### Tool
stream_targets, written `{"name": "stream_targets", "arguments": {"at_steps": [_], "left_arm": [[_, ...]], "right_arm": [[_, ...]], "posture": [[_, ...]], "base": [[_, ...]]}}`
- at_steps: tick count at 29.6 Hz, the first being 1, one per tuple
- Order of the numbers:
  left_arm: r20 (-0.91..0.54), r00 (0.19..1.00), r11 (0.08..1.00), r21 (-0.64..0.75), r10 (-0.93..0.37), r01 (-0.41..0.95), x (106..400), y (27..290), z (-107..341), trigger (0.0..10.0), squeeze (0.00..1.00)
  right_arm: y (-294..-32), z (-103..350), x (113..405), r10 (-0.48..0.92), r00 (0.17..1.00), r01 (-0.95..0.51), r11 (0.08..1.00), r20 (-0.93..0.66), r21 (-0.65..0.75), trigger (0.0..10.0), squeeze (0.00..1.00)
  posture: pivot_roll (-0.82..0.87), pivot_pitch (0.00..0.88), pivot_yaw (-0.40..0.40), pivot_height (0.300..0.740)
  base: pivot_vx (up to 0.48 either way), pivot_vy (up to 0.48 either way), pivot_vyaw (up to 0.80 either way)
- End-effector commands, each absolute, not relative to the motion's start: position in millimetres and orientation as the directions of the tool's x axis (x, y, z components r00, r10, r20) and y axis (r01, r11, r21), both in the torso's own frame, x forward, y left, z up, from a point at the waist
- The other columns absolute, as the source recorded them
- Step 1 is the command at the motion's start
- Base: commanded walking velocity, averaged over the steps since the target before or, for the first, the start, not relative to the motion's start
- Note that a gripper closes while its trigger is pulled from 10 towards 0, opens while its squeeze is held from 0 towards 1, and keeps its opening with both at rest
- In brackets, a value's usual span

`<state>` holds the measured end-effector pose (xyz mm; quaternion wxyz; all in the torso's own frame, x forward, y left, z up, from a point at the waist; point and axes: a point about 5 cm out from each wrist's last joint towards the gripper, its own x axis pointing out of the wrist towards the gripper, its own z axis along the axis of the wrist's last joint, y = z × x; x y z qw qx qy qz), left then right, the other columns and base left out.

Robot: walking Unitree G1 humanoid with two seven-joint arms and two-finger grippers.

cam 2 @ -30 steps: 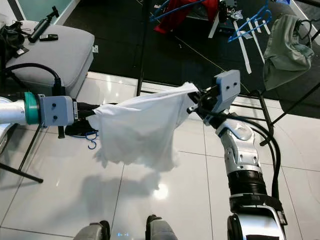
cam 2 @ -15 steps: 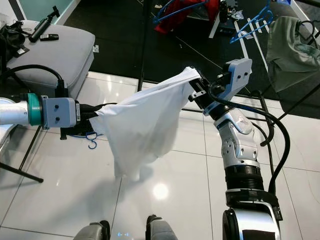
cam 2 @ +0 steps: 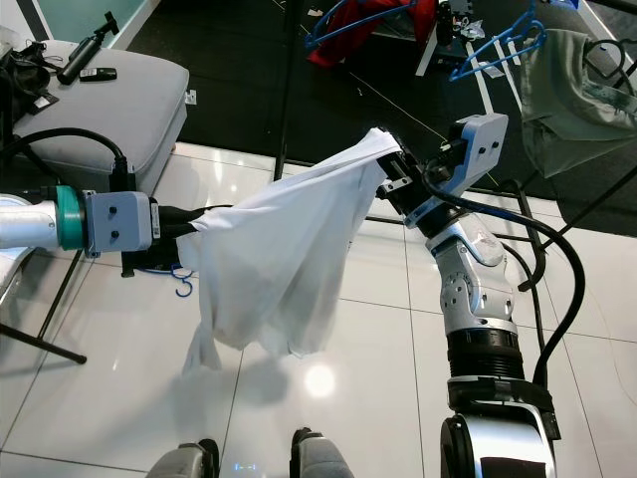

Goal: Hang hanger

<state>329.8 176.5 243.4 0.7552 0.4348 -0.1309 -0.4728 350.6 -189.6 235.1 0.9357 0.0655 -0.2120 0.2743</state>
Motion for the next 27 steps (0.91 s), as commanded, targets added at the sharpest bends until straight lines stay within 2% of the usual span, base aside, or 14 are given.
{"name": "stream_targets", "arguments": {"at_steps": [1, 4, 5, 12, 14, 17, 18, 19, 21, 22, 23, 24, 26, 27], "left_arm": [[-0.212, 0.522, 0.161, 0.798, -0.826, 0.581, 329, 176, 244, 10.0, 1.00], [-0.224, 0.538, 0.152, 0.810, -0.813, 0.567, 330, 177, 243, 10.0, 1.00], [-0.239, 0.551, 0.145, 0.814, -0.799, 0.562, 331, 179, 242, 10.0, 0.00], [-0.239, 0.575, 0.170, 0.806, -0.783, 0.567, 333, 181, 239, 10.0, 0.00], [-0.199, 0.566, 0.250, 0.747, -0.800, 0.616, 330, 166, 229, 10.0, 0.00], [-0.199, 0.566, 0.250, 0.747, -0.800, 0.616, 330, 166, 229, 10.0, 0.00], [-0.174, 0.563, 0.309, 0.689, -0.808, 0.656, 327, 153, 217, 10.0, 0.00], [-0.174, 0.563, 0.309, 0.689, -0.808, 0.656, 327, 153, 217, 10.0, 0.00], [-0.113, 0.587, 0.463, 0.504, -0.802, 0.729, 321, 127, 188, 10.0, 0.00], [-0.113, 0.587, 0.463, 0.504, -0.802, 0.729, 321, 127, 188, 10.0, 0.00], [-0.117, 0.620, 0.528, 0.416, -0.776, 0.740, 320, 119, 172, 10.0, 0.00], [-0.117, 0.620, 0.528, 0.416, -0.776, 0.740, 320, 119, 172, 10.0, 0.00], [-0.130, 0.694, 0.640, 0.296, -0.708, 0.709, 321, 109, 144, 10.0, 0.00], [-0.130, 0.694, 0.640, 0.296, -0.708, 0.709, 321, 109, 144, 10.0, 0.00]], "right_arm": [[-189, 240, 349, 0.491, 0.745, -0.551, 0.834, 0.451, 0.002, 0.0, 0.00], [-188, 240, 349, 0.494, 0.743, -0.555, 0.832, 0.452, 0.004, 0.0, 0.00], [-187, 240, 349, 0.498, 0.741, -0.560, 0.829, 0.451, 0.005, 0.0, 0.00], [-183, 240, 349, 0.509, 0.734, -0.572, 0.820, 0.450, 0.008, 0.0, 0.00], [-179, 242, 350, 0.519, 0.728, -0.583, 0.813, 0.447, 0.005, 0.0, 0.00], [-179, 242, 350, 0.519, 0.728, -0.583, 0.813, 0.447, 0.005, 0.0, 0.00], [-177, 245, 350, 0.521, 0.724, -0.584, 0.811, 0.452, 0.002, 0.0, 0.00], [-177, 245, 350, 0.521, 0.724, -0.584, 0.811, 0.452, 0.002, 0.0, 0.00], [-173, 251, 352, 0.516, 0.721, -0.584, 0.812, 0.462, 0.004, 0.0, 0.00], [-173, 251, 352, 0.516, 0.721, -0.584, 0.812, 0.462, 0.004, 0.0, 0.00], [-169, 253, 352, 0.516, 0.721, -0.585, 0.811, 0.464, 0.007, 0.0, 0.00], [-169, 253, 352, 0.516, 0.721, -0.585, 0.811, 0.464, 0.007, 0.0, 0.00], [-160, 254, 354, 0.518, 0.720, -0.593, 0.805, 0.462, 0.020, 0.0, 0.00], [-160, 254, 354, 0.518, 0.720, -0.593, 0.805, 0.462, 0.020, 0.0, 0.00]], "posture": [[-0.02, 0.114, -0.047, 0.740], [-0.02, 0.113, -0.047, 0.740], [-0.02, 0.111, -0.047, 0.740], [-0.03, 0.107, -0.046, 0.740], [-0.03, 0.105, -0.047, 0.740], [-0.03, 0.105, -0.047, 0.740], [-0.03, 0.104, -0.046, 0.740], [-0.03, 0.104, -0.046, 0.740], [-0.04, 0.102, -0.048, 0.740], [-0.04, 0.102, -0.048, 0.740], [-0.04, 0.101, -0.050, 0.740], [-0.04, 0.101, -0.050, 0.740], [-0.04, 0.105, -0.055, 0.740], [-0.04, 0.105, -0.055, 0.740]], "base": [[0.000, 0.000, 0.00], [0.000, 0.000, 0.00], [0.000, 0.000, 0.00], [0.000, 0.000, 0.00], [0.000, 0.000, 0.00], [0.000, 0.000, 0.00], [0.000, 0.000, 0.00], [0.000, 0.000, 0.00], [0.000, 0.000, 0.00], [0.000, 0.000, 0.00], [0.000, 0.000, 0.00], [0.000, 0.000, 0.00], [0.000, 0.000, 0.00], [0.000, 0.000, 0.00]]}}
